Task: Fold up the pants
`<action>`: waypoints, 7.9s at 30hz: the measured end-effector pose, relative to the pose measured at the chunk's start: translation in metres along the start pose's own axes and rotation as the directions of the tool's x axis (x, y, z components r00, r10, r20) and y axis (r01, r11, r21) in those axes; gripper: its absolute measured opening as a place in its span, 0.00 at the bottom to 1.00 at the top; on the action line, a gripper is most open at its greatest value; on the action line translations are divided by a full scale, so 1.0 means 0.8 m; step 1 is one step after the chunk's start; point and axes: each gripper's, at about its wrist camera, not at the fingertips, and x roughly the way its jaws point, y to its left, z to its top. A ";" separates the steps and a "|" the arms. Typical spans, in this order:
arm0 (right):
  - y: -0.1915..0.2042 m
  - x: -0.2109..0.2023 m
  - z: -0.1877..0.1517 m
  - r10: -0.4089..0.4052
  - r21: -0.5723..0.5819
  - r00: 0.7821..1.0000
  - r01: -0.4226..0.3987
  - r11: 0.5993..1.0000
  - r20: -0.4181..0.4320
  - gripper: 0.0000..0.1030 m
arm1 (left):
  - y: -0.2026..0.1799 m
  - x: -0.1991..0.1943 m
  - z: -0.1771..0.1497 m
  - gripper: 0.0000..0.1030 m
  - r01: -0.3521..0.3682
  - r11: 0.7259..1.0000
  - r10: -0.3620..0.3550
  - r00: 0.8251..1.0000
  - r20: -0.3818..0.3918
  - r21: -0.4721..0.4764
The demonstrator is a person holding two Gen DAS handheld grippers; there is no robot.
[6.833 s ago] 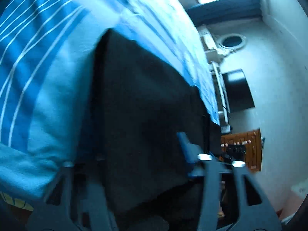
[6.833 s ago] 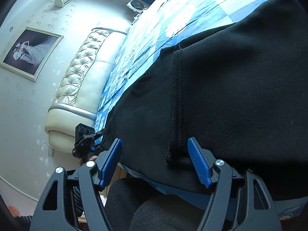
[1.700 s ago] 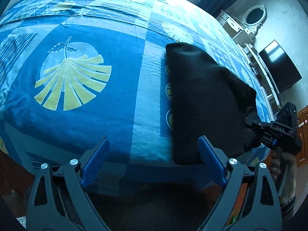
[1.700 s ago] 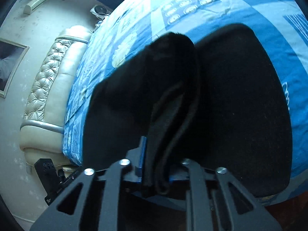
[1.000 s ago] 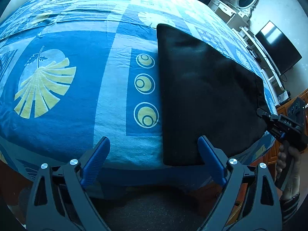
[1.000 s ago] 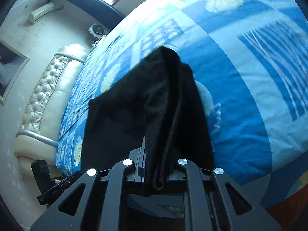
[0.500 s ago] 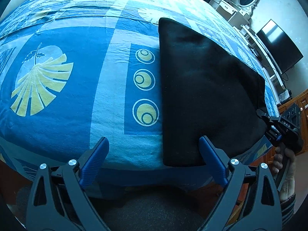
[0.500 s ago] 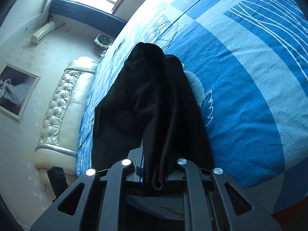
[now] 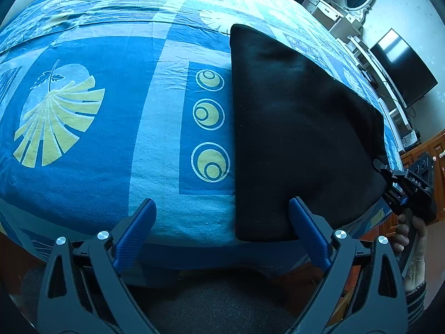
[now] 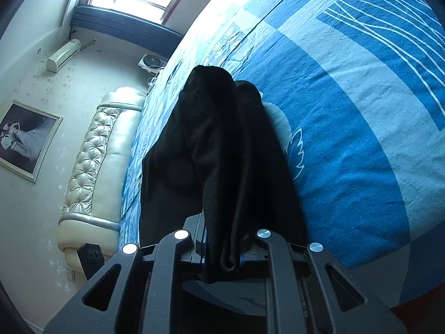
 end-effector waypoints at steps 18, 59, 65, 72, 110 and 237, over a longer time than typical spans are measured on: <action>-0.030 -0.107 -0.005 -0.023 0.127 0.985 0.001 0.992 0.172 0.70 | 0.060 -0.014 0.002 0.93 0.258 0.955 -0.259 0.966 0.014 -0.144; 0.041 0.020 -0.023 -0.093 -0.077 0.996 0.092 0.993 -0.011 0.51 | 0.003 0.006 0.031 0.37 0.229 0.968 -0.234 0.971 -0.041 -0.101; 0.077 0.065 -0.028 -0.083 -0.123 0.994 0.074 0.990 -0.065 0.51 | 0.048 -0.017 0.025 0.37 0.177 0.977 -0.180 0.984 -0.015 -0.123; 0.109 0.113 -0.048 -0.065 -0.165 0.988 0.042 0.985 -0.137 0.51 | 0.096 -0.047 0.023 0.37 0.115 0.980 -0.115 0.993 0.009 -0.160; 0.118 0.154 0.020 0.050 -0.136 0.988 -0.070 0.988 -0.145 0.76 | 0.180 -0.062 0.070 0.84 0.251 0.965 -0.242 0.964 0.110 -0.075; 0.156 0.161 -0.063 -0.208 -0.249 0.976 0.186 0.950 -0.064 0.79 | 0.139 -0.105 0.013 0.89 -0.256 0.965 0.259 0.927 0.272 -0.046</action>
